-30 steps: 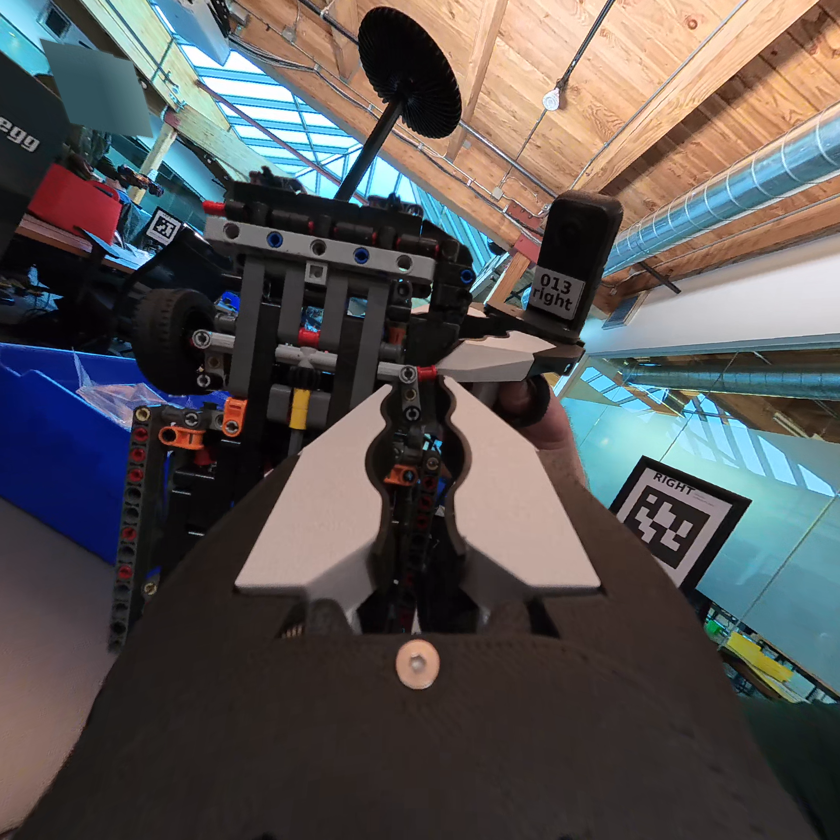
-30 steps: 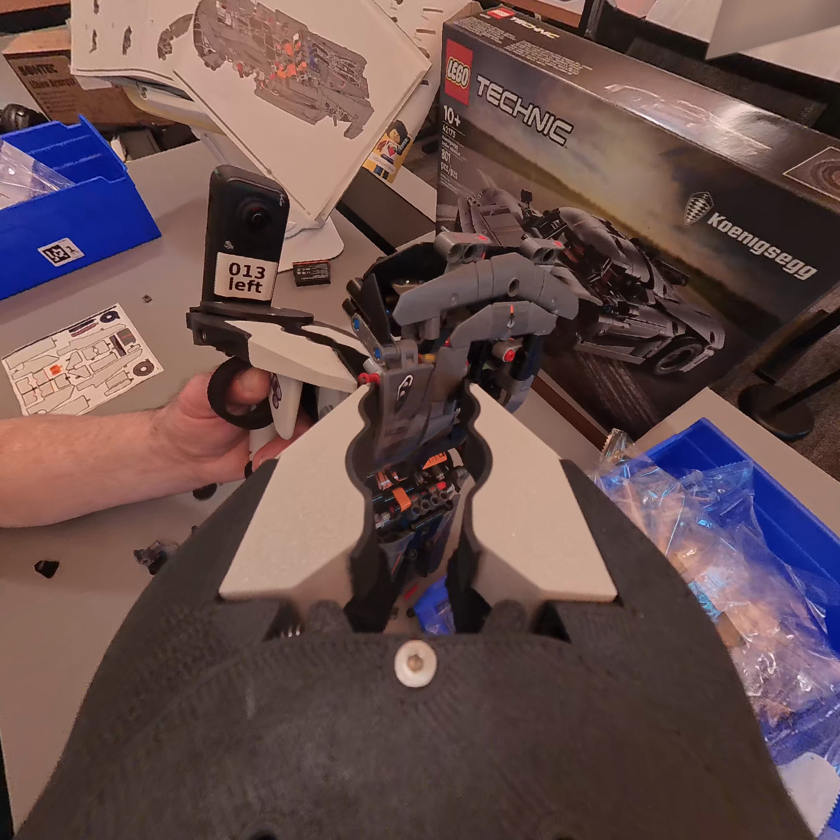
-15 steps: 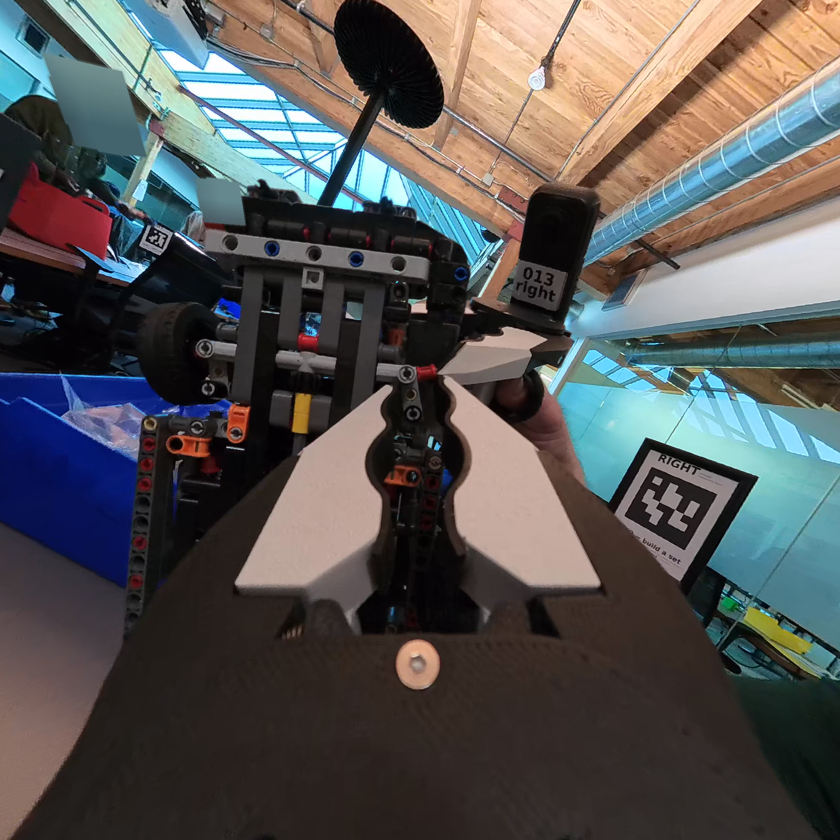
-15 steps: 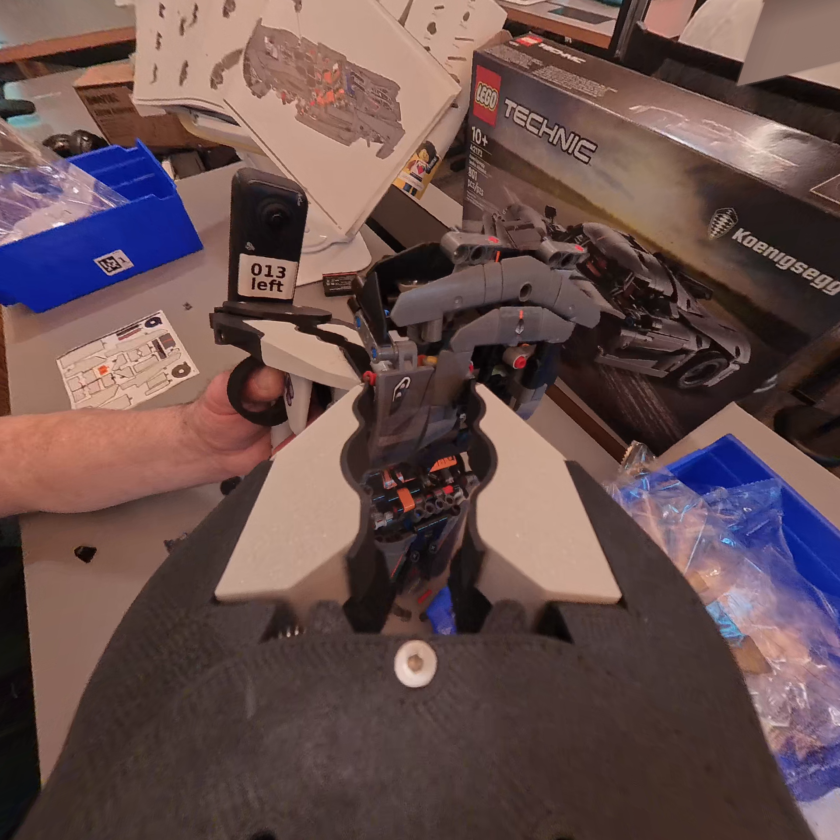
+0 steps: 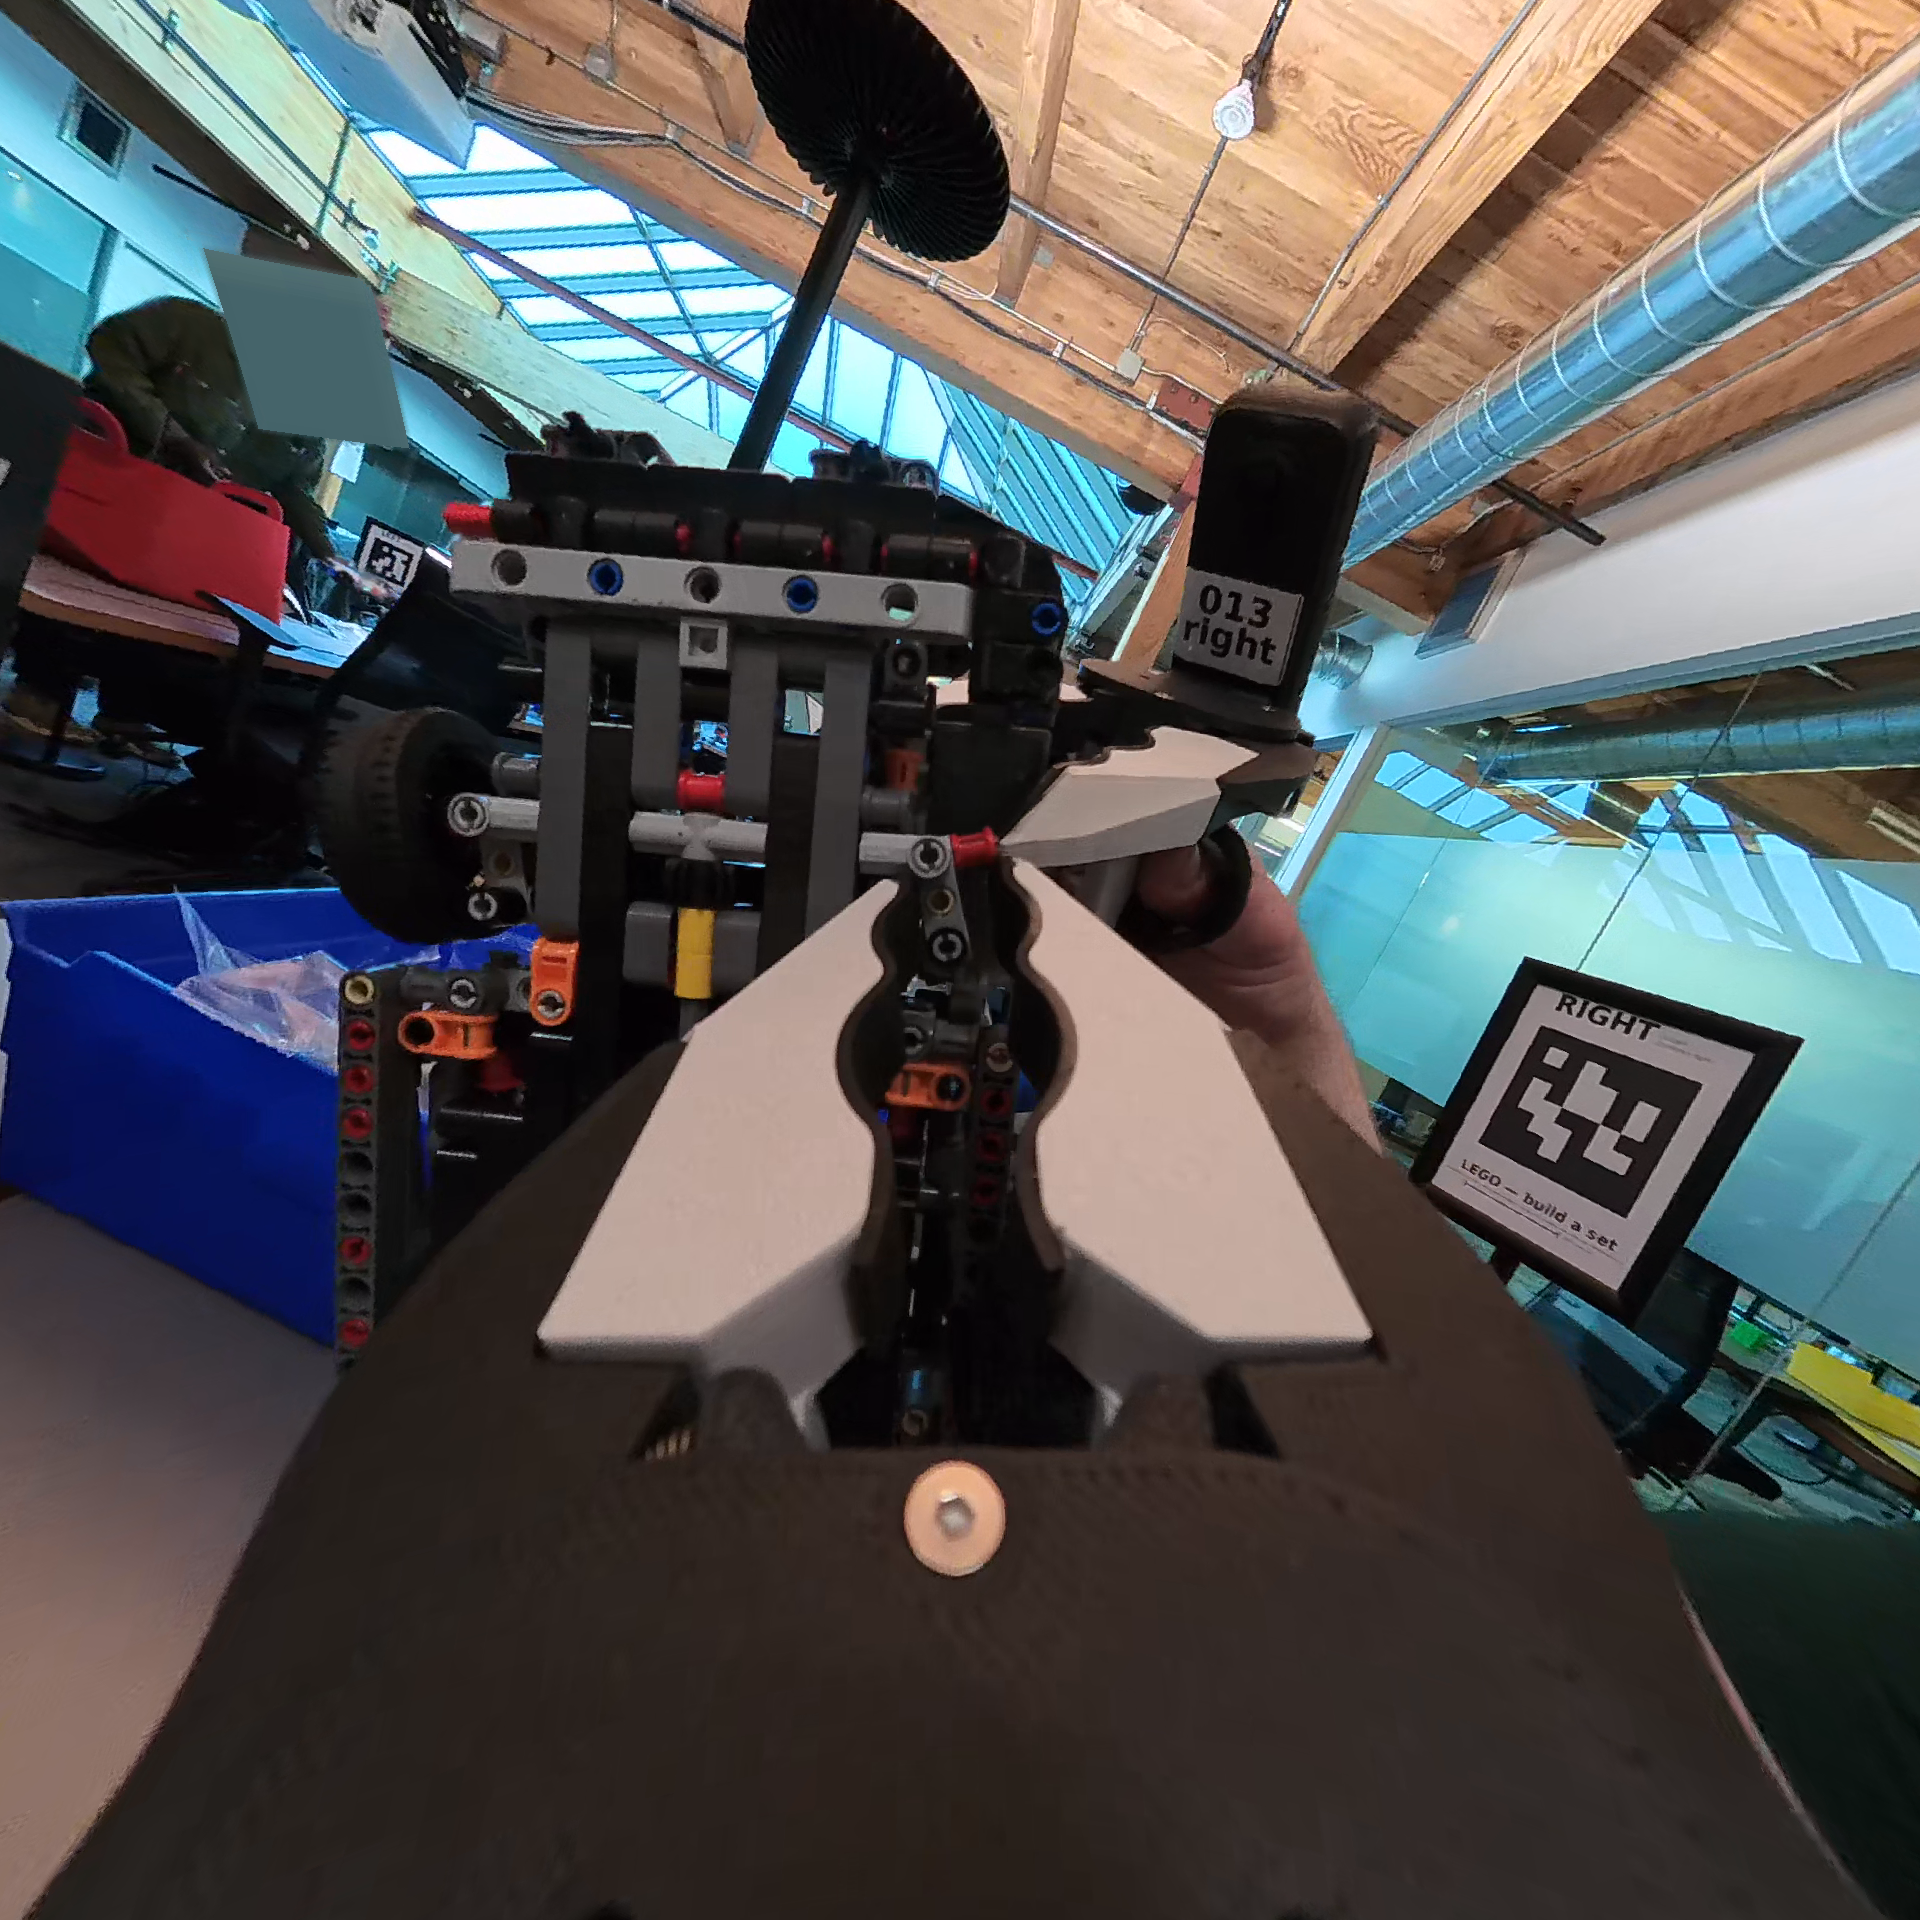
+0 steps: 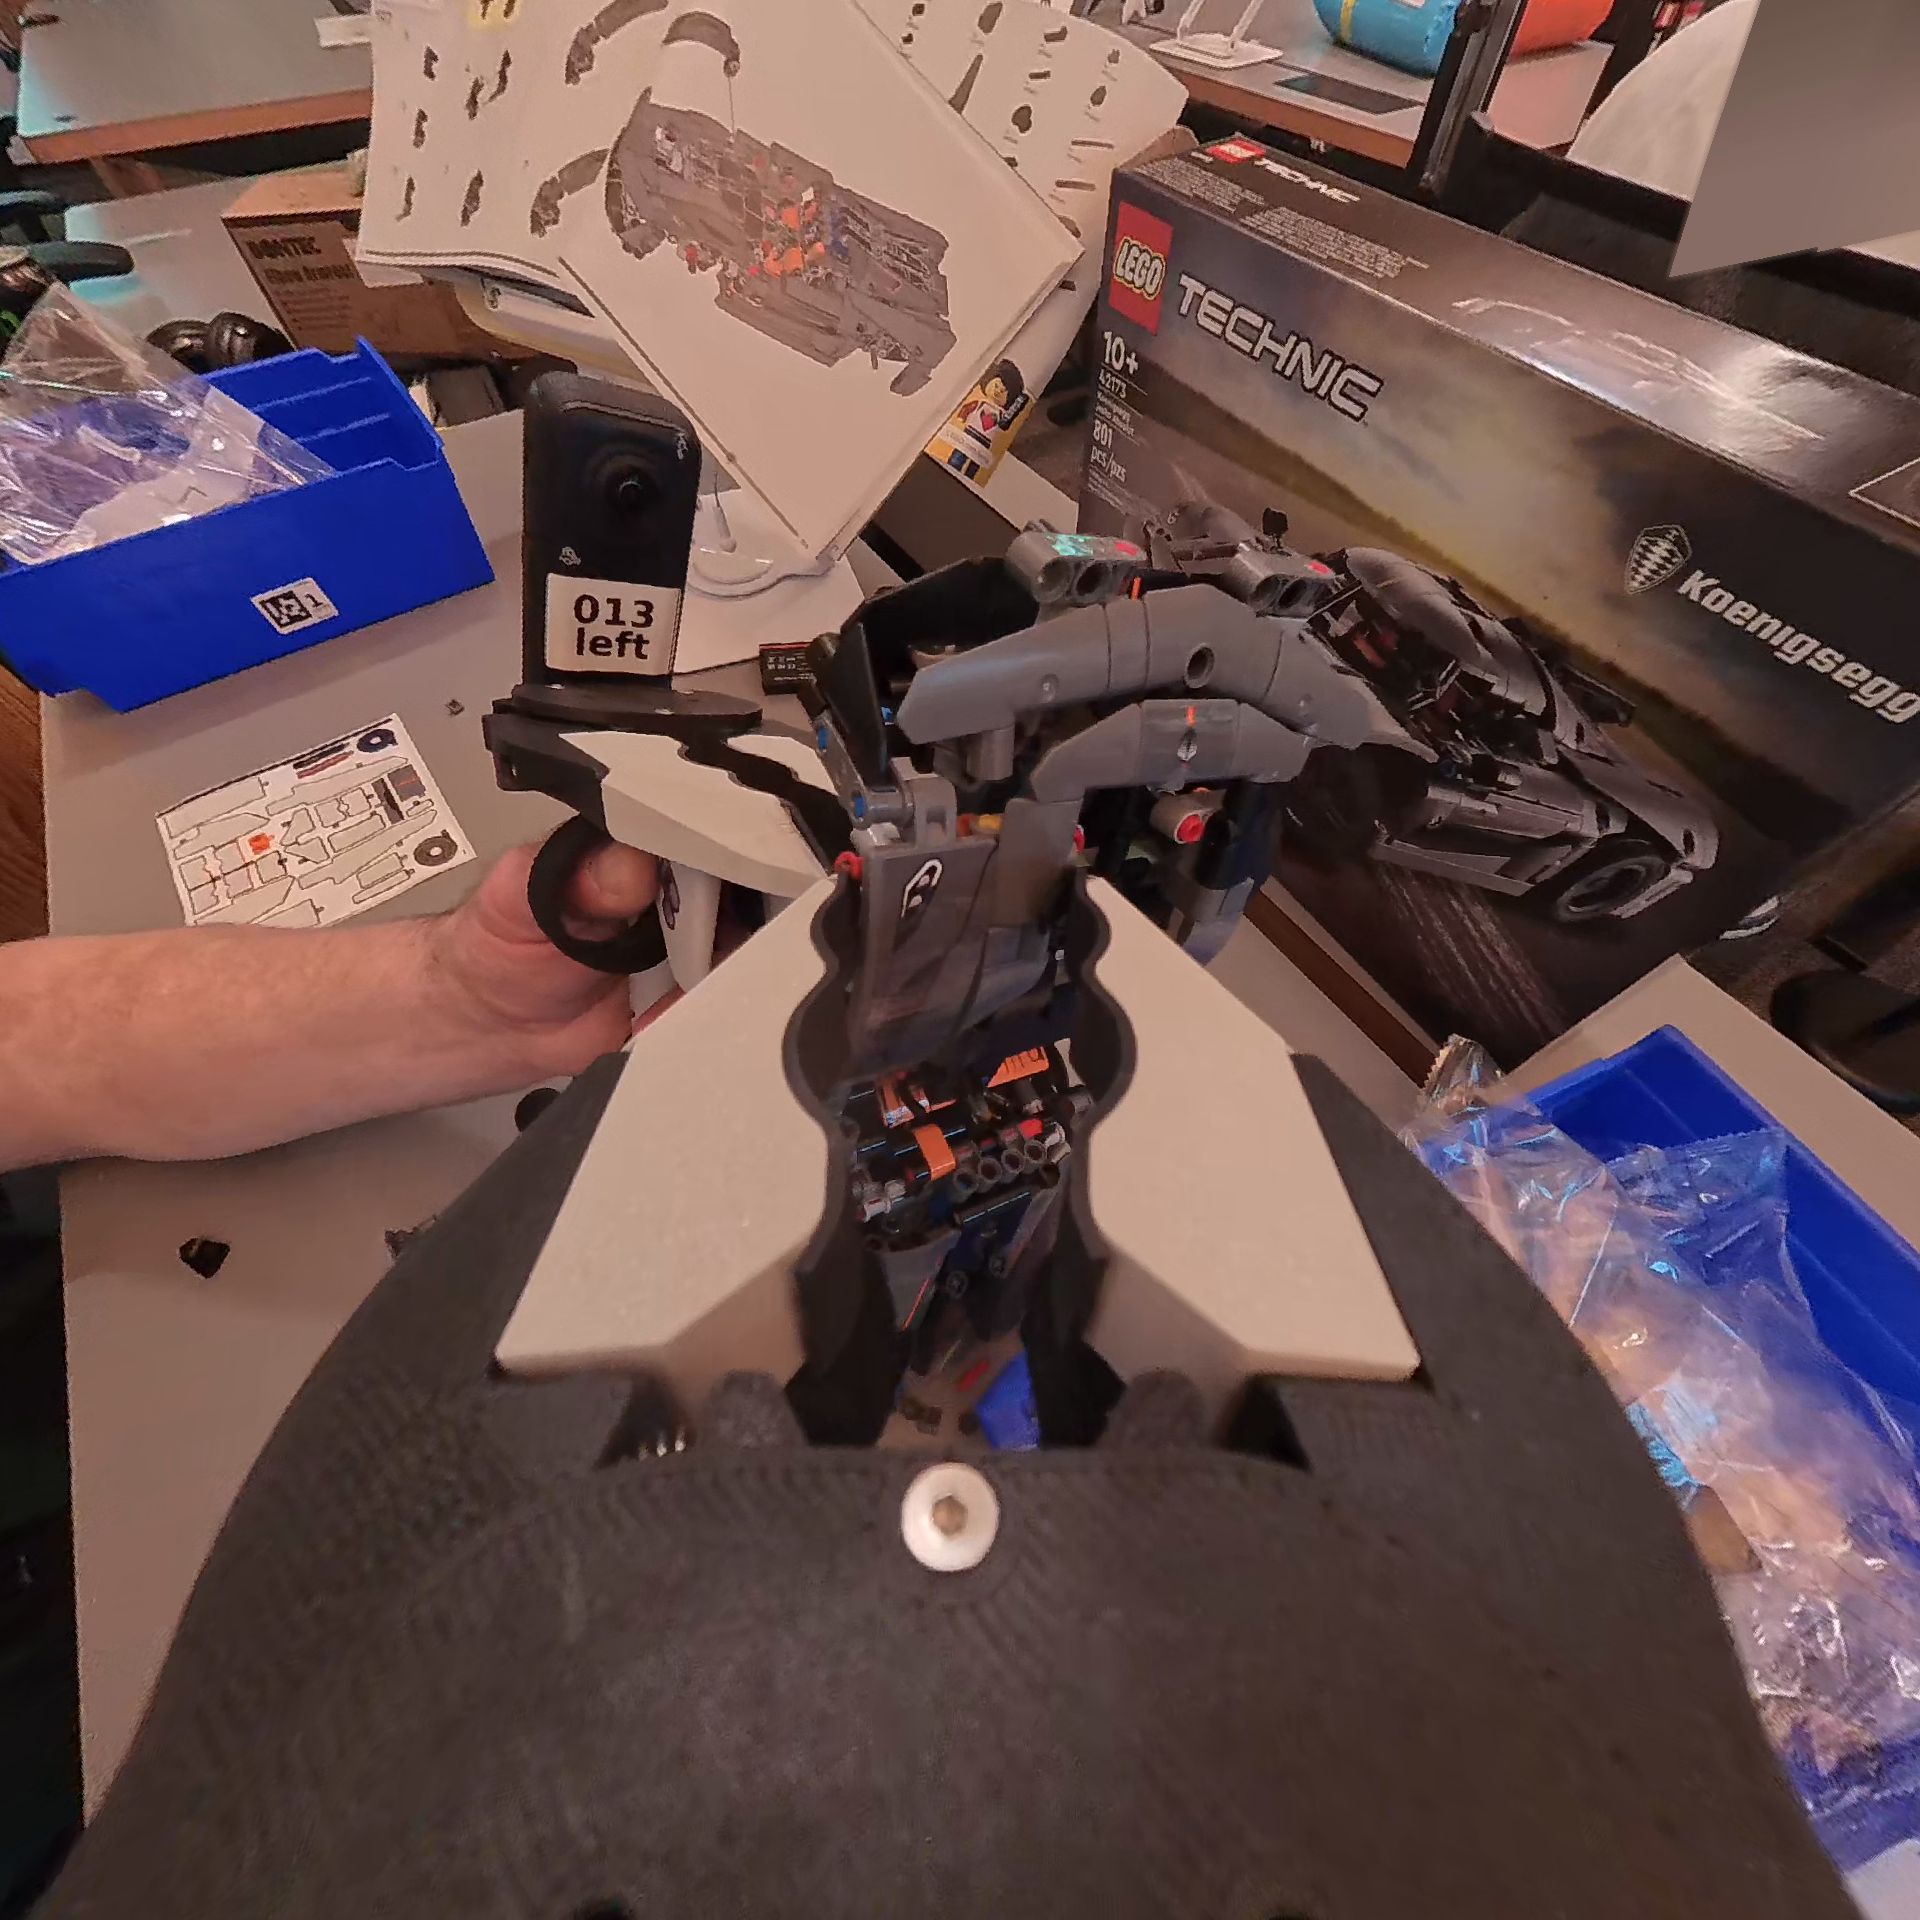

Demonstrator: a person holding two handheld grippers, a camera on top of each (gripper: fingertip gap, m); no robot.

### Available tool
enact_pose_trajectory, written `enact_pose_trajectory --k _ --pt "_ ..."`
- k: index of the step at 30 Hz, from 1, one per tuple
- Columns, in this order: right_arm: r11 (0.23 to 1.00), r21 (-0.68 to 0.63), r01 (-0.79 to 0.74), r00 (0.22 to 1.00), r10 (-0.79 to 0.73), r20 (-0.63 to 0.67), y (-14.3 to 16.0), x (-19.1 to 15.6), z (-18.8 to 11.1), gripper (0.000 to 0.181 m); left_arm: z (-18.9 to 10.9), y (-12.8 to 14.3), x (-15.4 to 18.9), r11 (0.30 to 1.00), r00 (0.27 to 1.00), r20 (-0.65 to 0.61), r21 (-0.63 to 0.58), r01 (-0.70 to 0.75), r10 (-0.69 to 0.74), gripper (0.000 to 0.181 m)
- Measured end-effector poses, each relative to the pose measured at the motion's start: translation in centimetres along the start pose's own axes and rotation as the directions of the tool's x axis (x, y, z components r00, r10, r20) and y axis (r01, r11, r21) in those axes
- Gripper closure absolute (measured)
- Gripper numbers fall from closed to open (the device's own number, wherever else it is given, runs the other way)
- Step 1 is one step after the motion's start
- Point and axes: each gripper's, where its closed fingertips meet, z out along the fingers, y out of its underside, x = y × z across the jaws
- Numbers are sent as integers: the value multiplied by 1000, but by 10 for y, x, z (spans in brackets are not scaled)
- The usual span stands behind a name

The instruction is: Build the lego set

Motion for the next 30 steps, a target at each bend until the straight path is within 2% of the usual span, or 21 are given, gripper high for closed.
enact_pose_trajectory --k 3,4,26,28,30 --pt "1000 1 10 1000 -10 -4 -1 -1 -1 144 0 0 1 1000 1000 5 -3 -12 12 169" --pt "1000 3 13 1000 -13 -3 -1 -2 -1 144 0 0 -2 1000 999 26 -2 -21 21 176" --pt "998 17 53 998 -53 -23 -6 -4 -5 147 1 -3 3 989 987 76 -42 -139 142 175" --pt "997 18 72 996 -70 -58 -7 -1 -6 153 3 -3 5 990 988 71 -41 -138 140 175" --pt "996 29 89 990 -85 -115 -8 5 -5 157 7 1 6 976 970 119 -85 -201 210 175"
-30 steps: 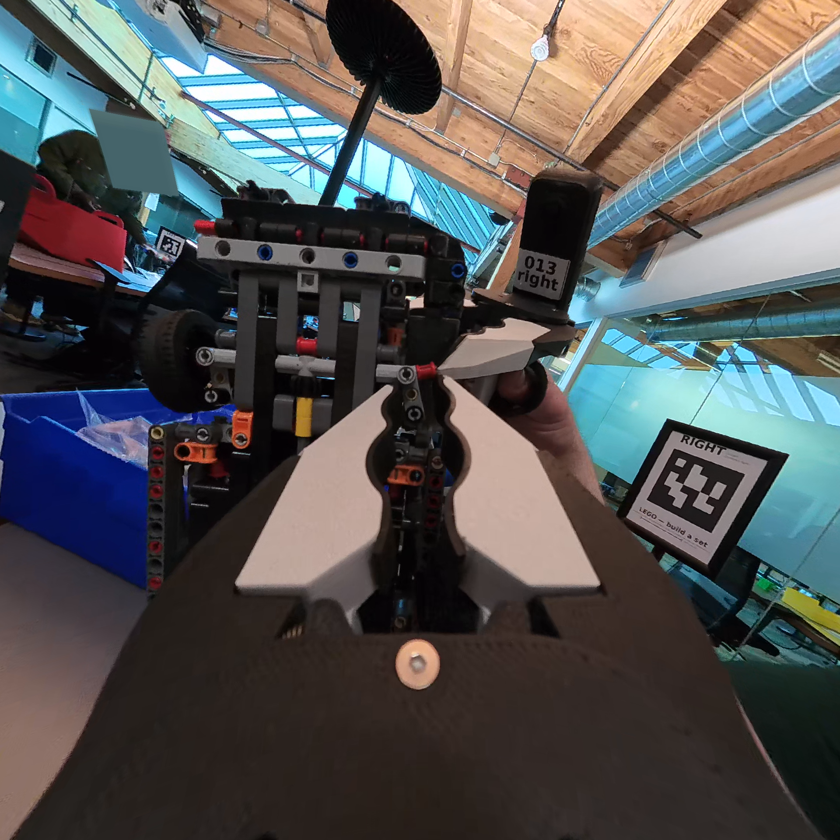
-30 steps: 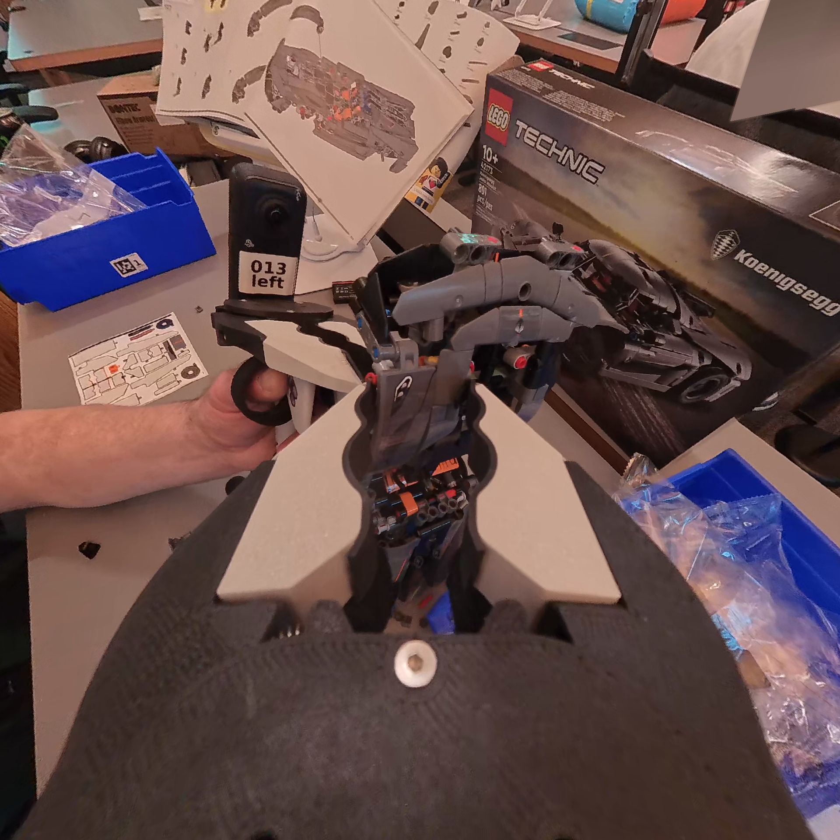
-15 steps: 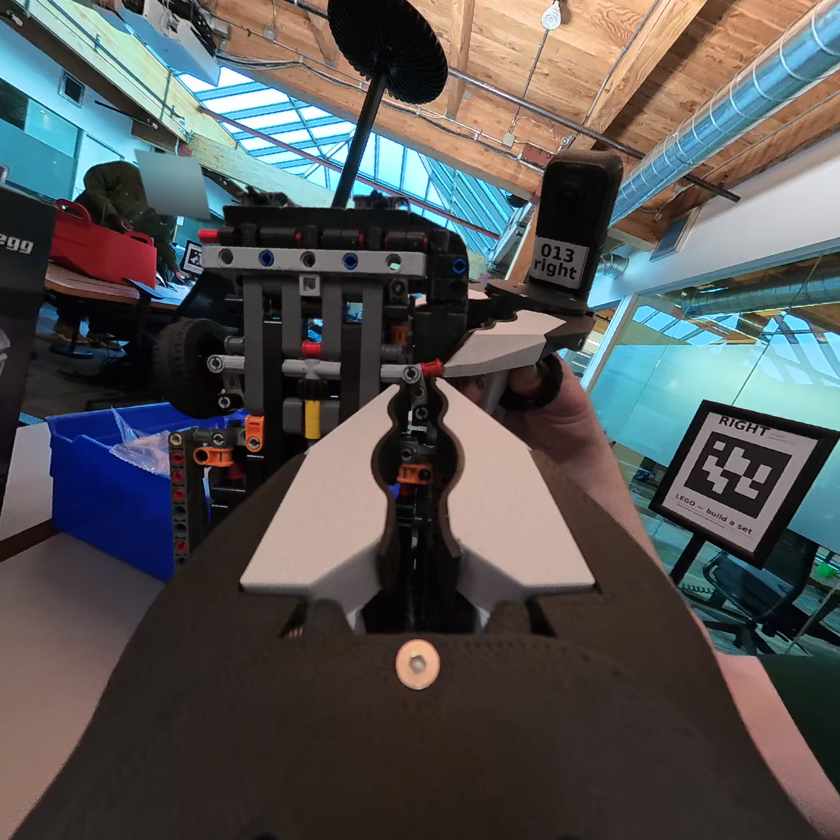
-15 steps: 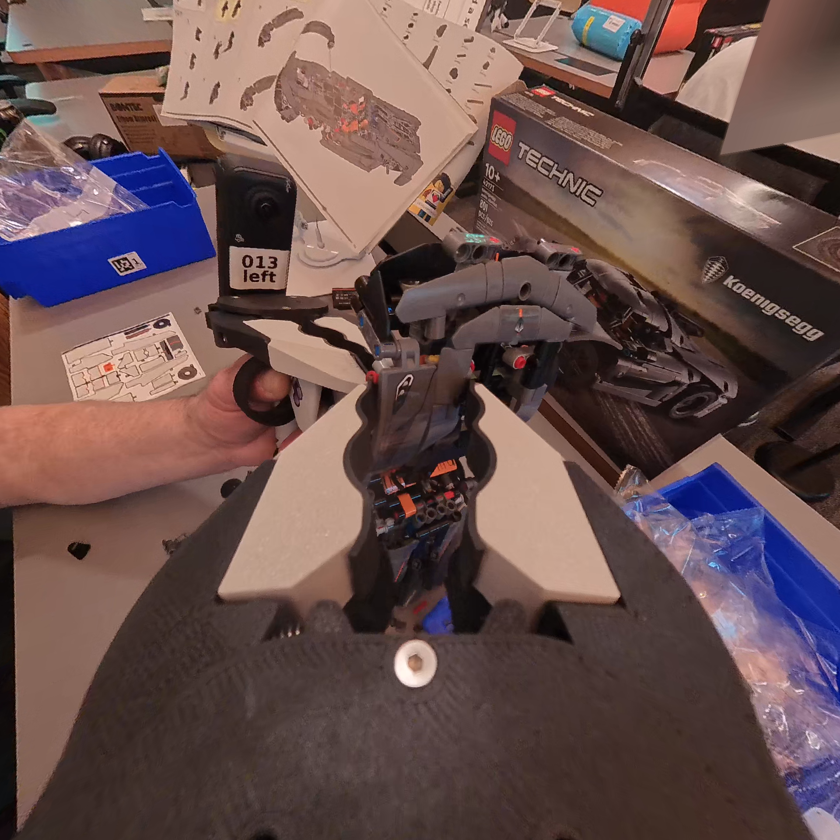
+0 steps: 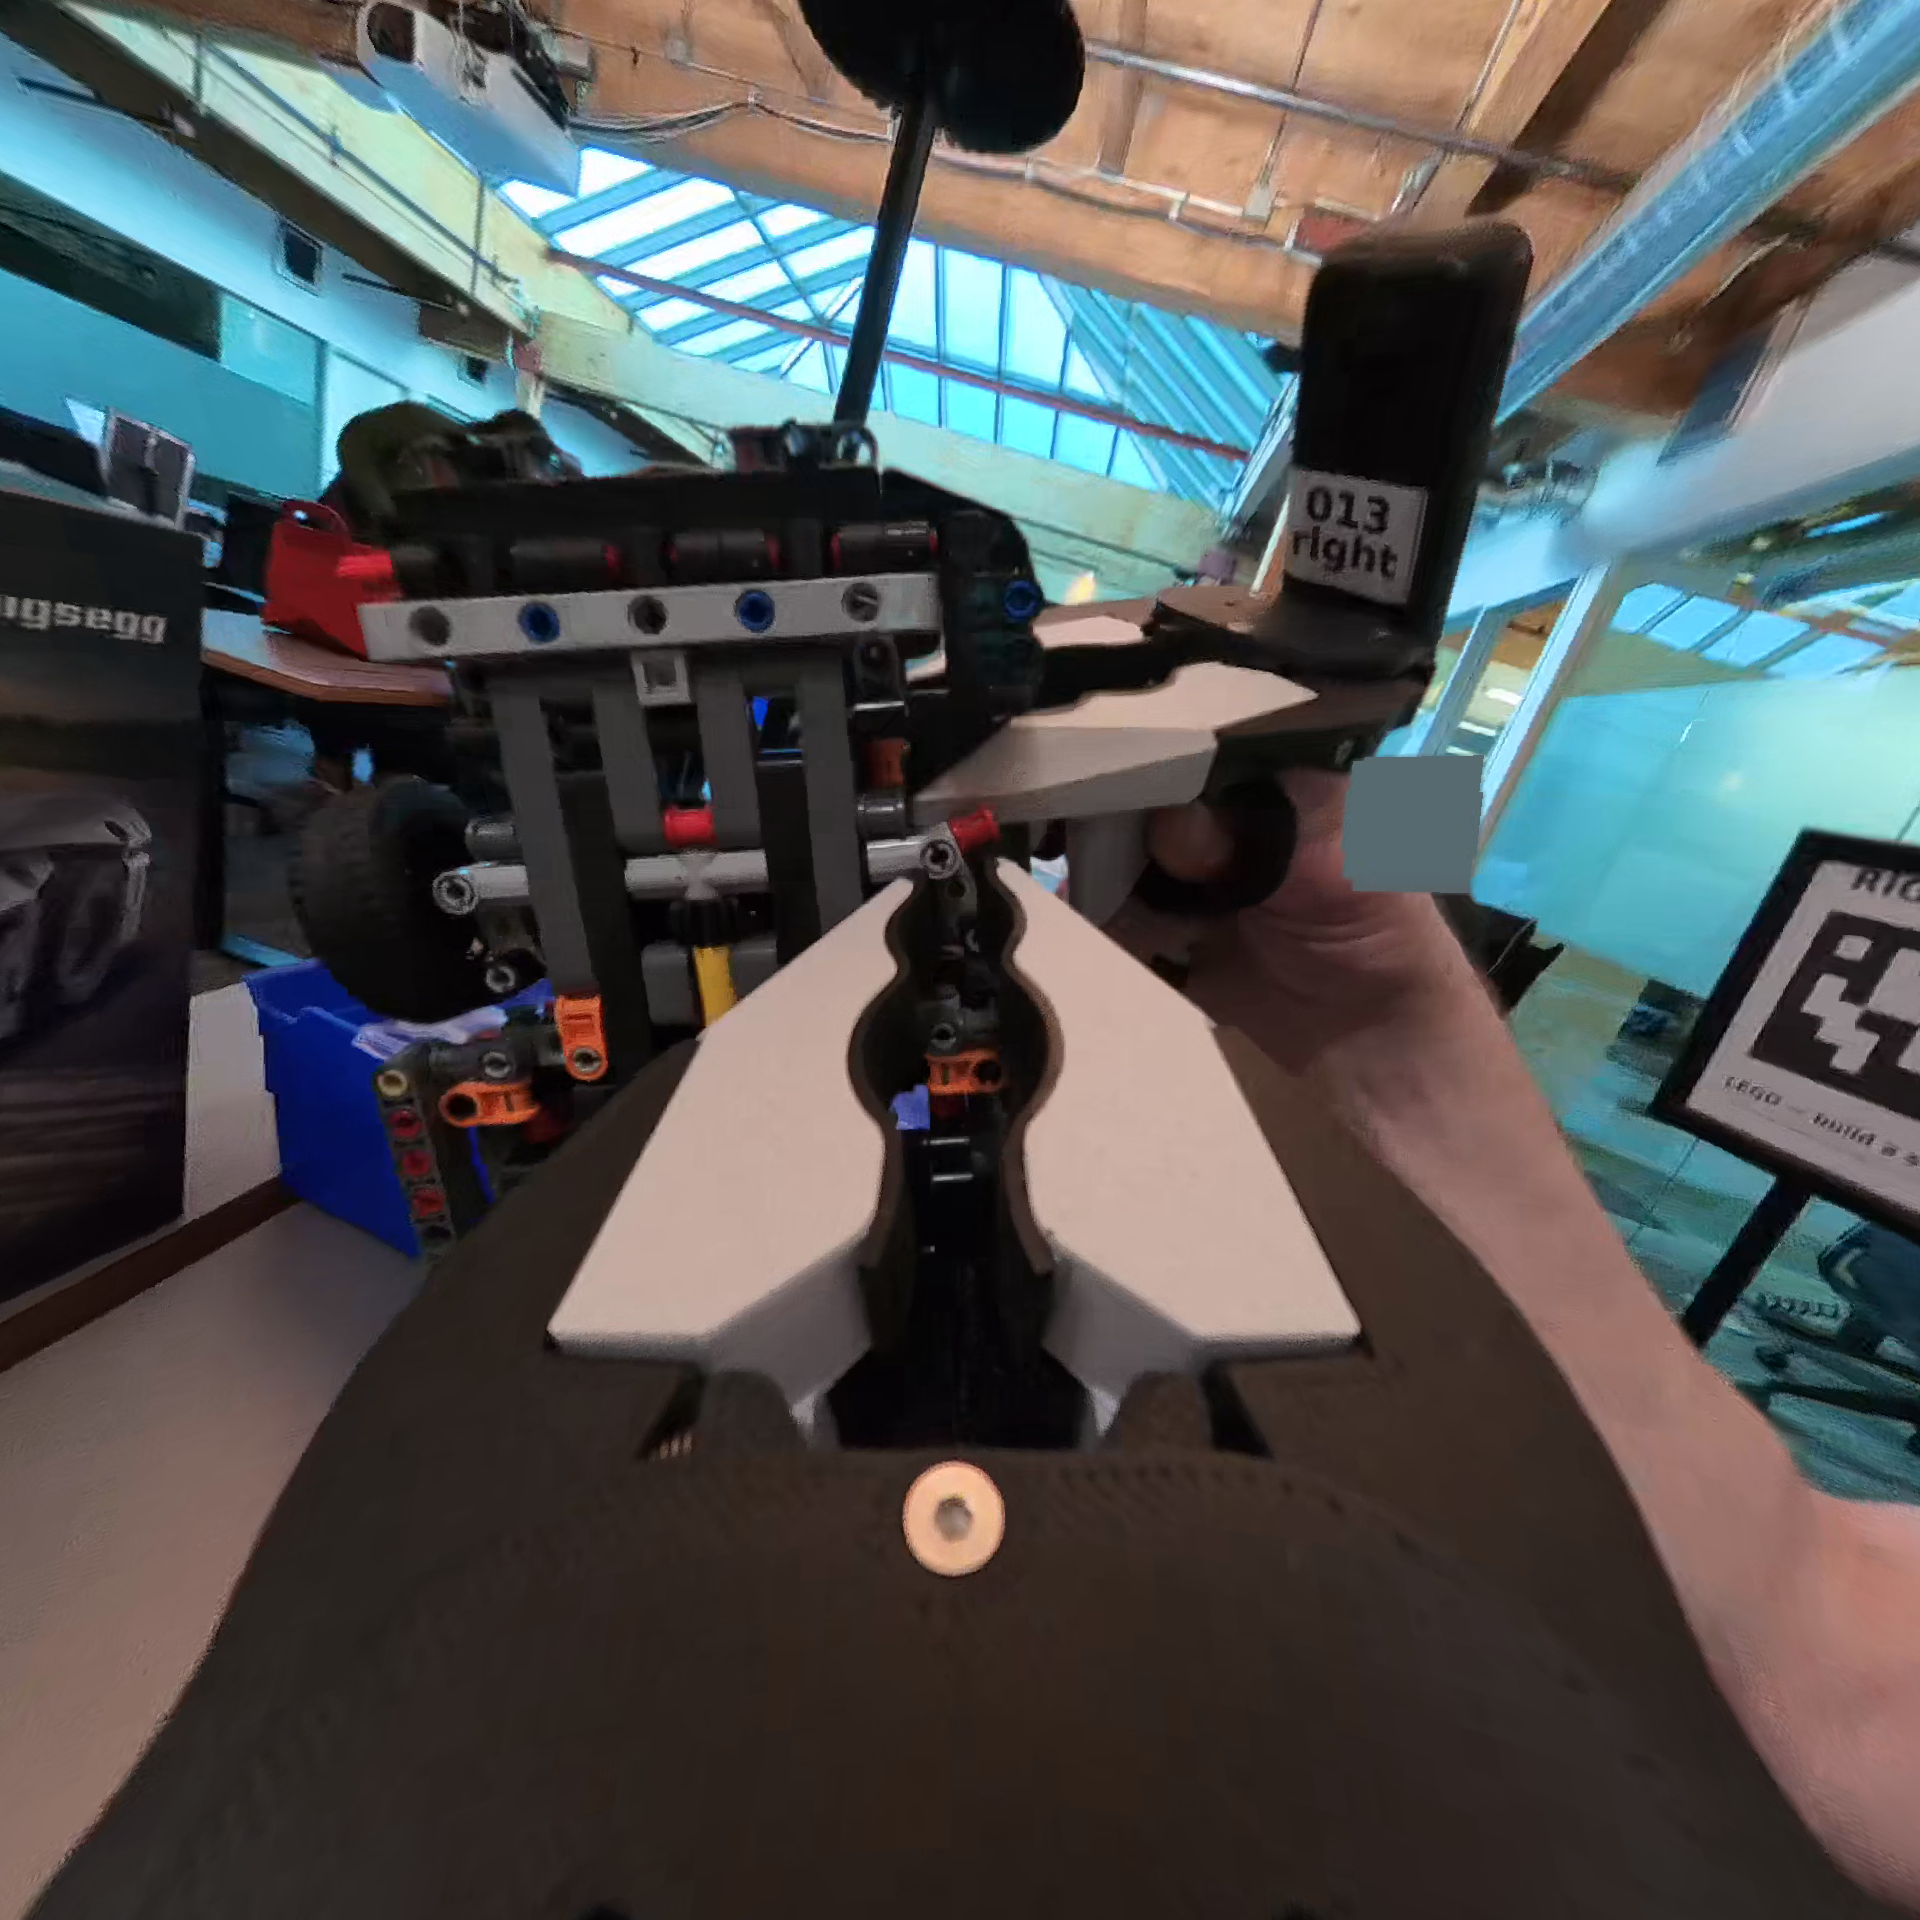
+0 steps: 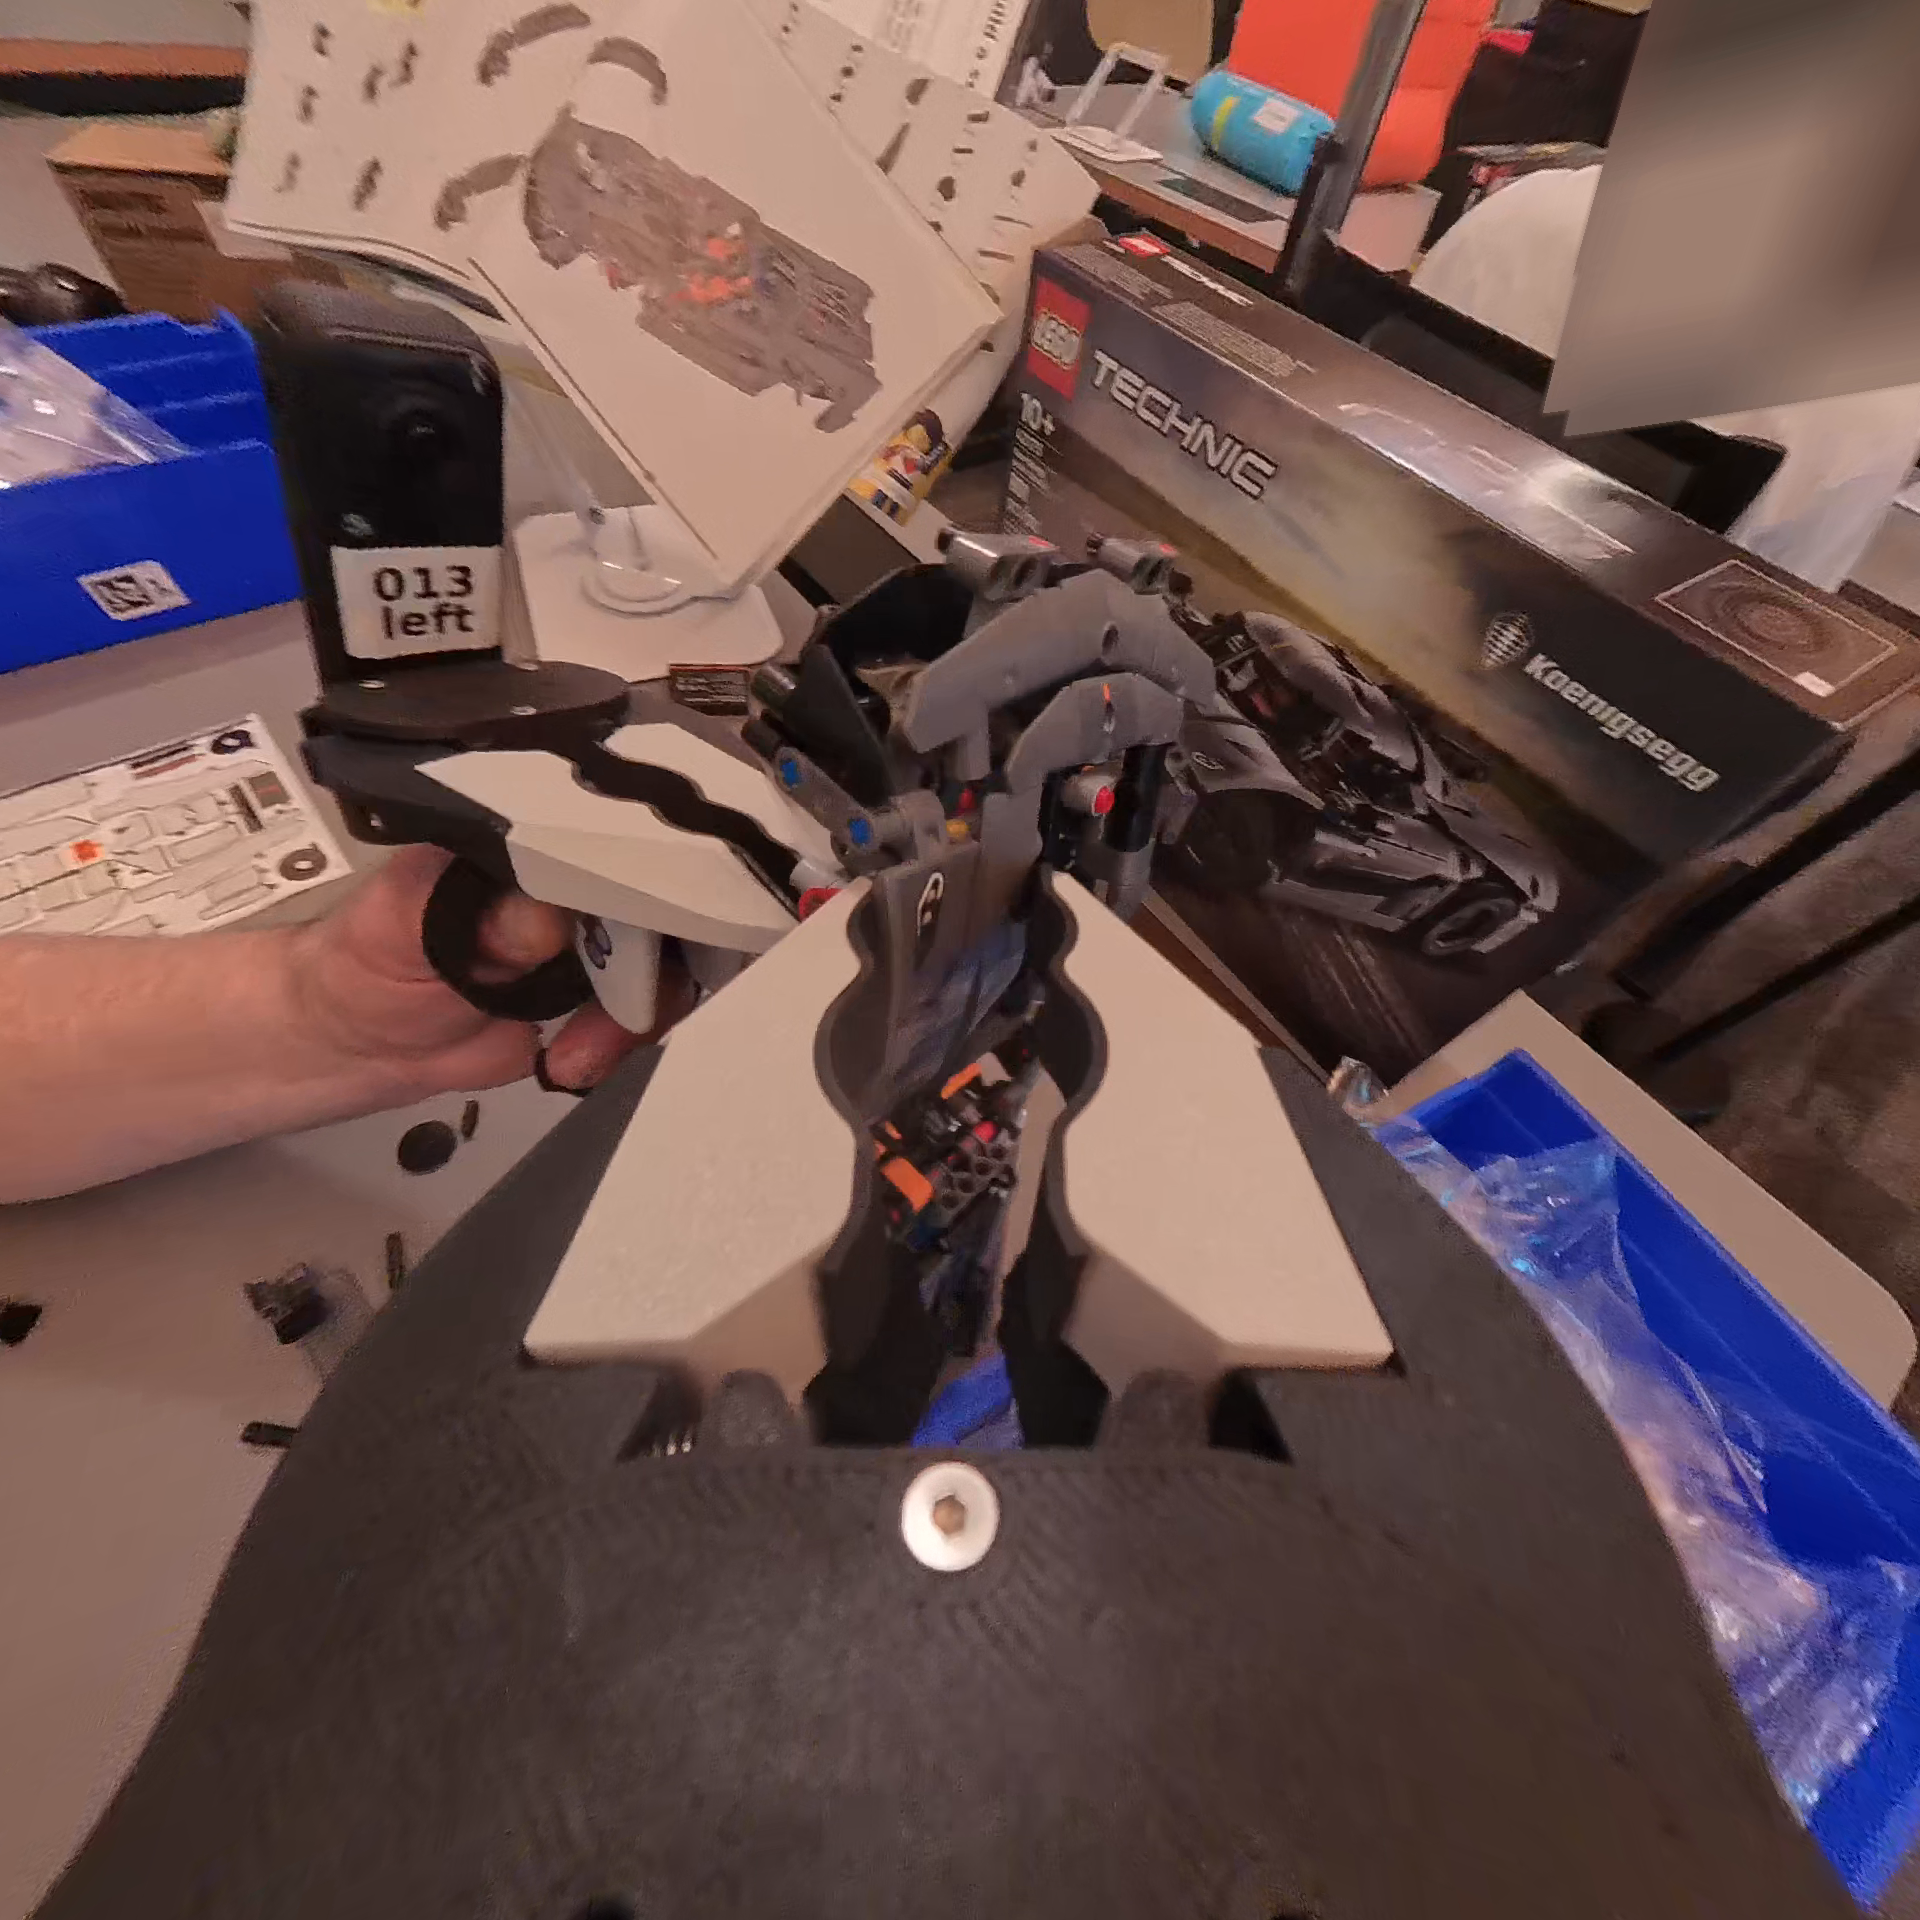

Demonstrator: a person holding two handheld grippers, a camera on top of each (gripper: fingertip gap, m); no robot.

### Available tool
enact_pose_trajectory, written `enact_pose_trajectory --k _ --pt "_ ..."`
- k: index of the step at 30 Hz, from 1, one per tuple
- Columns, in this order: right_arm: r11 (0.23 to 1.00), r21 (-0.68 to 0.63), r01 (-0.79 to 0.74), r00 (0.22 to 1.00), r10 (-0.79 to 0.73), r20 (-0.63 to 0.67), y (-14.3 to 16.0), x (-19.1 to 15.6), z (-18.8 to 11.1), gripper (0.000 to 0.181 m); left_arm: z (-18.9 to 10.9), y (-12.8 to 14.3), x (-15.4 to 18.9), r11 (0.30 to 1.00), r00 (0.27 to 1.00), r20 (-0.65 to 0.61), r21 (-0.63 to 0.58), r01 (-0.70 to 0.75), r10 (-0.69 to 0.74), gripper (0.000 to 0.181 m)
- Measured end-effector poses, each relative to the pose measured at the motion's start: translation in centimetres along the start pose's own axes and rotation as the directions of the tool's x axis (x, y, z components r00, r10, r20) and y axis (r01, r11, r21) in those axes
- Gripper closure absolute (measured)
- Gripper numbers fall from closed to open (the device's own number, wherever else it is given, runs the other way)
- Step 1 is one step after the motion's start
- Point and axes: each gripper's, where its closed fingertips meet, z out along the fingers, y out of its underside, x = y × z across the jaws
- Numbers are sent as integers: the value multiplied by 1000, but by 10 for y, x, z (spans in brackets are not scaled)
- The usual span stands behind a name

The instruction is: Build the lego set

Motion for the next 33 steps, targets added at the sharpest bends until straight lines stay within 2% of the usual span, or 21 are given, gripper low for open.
enact_pose_trajectory --k 3,9,15,19,23,26,28,33 --pt "1000 -14 14 1000 -14 -15 1 1 -2 157 1 2 1 999 999 -40 24 29 -28 175" --pt "1000 2 -23 1000 23 13 1 2 -2 152 1 -1 -1 1000 1000 -2 7 14 -14 176" --pt "999 -13 -35 998 36 47 -3 -9 7 148 -17 -1 -7 996 995 68 -66 -62 67 176" --pt "1000 30 -6 996 4 86 -22 -36 17 149 -49 -20 -4 990 984 123 -80 -117 126 176" --pt "995 80 60 993 -67 93 -43 -75 41 152 -90 -37 5 981 963 195 -89 -173 188 176" --pt "992 113 60 985 -77 153 -55 -106 57 148 -123 -47 11 972 940 249 -95 -216 233 177" --pt "989 135 56 978 -81 191 -60 -125 66 147 -142 -50 16 950 905 289 -134 -284 311 177" --pt "979 189 72 958 -120 259 -72 -161 80 152 -181 -58 31 914 848 342 -149 -377 405 176"
